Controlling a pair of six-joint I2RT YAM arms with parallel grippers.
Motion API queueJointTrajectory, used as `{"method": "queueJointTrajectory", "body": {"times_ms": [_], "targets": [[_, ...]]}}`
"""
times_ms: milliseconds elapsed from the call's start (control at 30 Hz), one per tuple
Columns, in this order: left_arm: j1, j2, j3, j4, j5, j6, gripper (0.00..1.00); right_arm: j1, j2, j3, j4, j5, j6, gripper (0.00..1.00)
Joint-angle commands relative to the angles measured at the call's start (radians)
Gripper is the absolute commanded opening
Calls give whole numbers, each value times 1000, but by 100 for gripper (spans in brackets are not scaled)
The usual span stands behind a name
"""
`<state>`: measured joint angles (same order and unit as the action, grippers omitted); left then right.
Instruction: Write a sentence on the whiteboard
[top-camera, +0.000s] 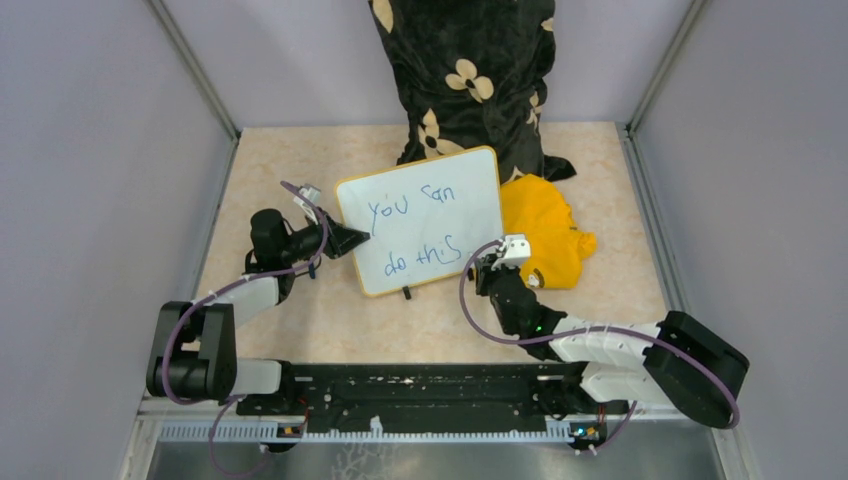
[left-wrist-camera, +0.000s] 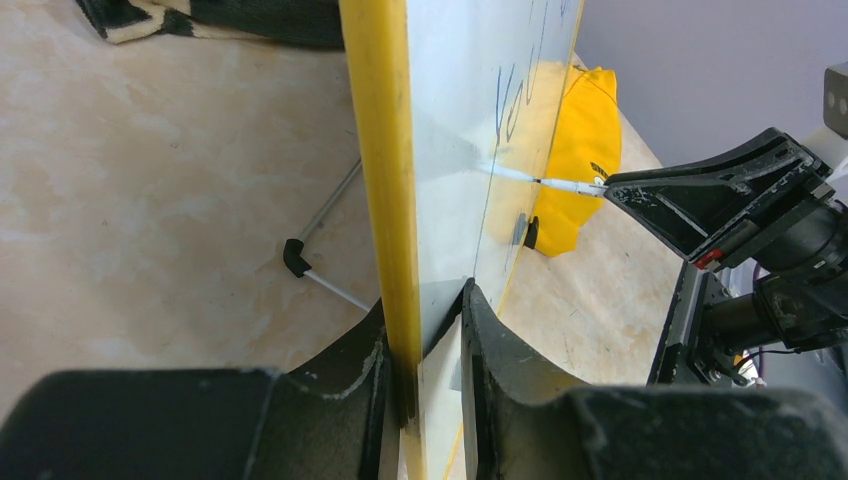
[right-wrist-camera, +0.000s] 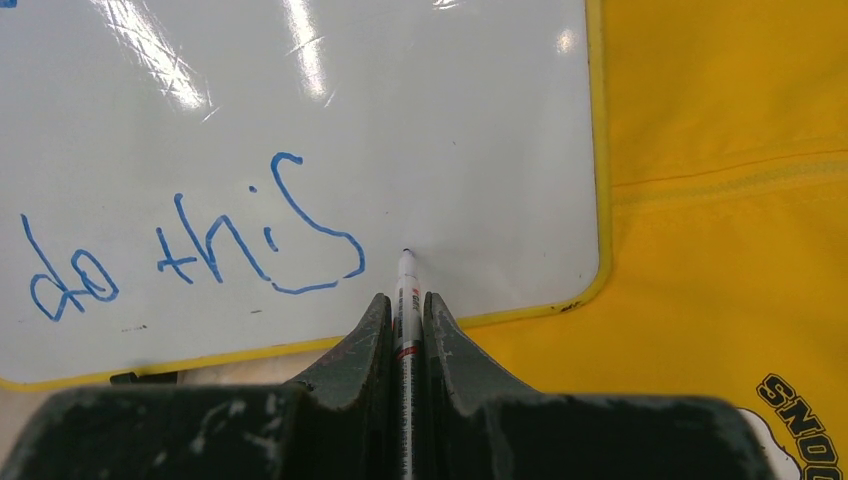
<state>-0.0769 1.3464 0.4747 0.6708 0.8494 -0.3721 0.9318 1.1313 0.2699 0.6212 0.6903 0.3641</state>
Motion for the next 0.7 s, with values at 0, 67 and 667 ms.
{"method": "queueJointTrajectory", "body": {"times_ms": [0, 67, 667], "targets": [[-3, 29, 7, -65, -104, 87, 0, -10, 13, 45, 61, -6, 16, 0], [-3, 29, 7, -65, -104, 87, 0, -10, 19, 47, 61, -7, 17, 0], [-3, 21, 5, -66, -108, 88, 0, -13, -63, 52, -36, -37, 39, 0]]}}
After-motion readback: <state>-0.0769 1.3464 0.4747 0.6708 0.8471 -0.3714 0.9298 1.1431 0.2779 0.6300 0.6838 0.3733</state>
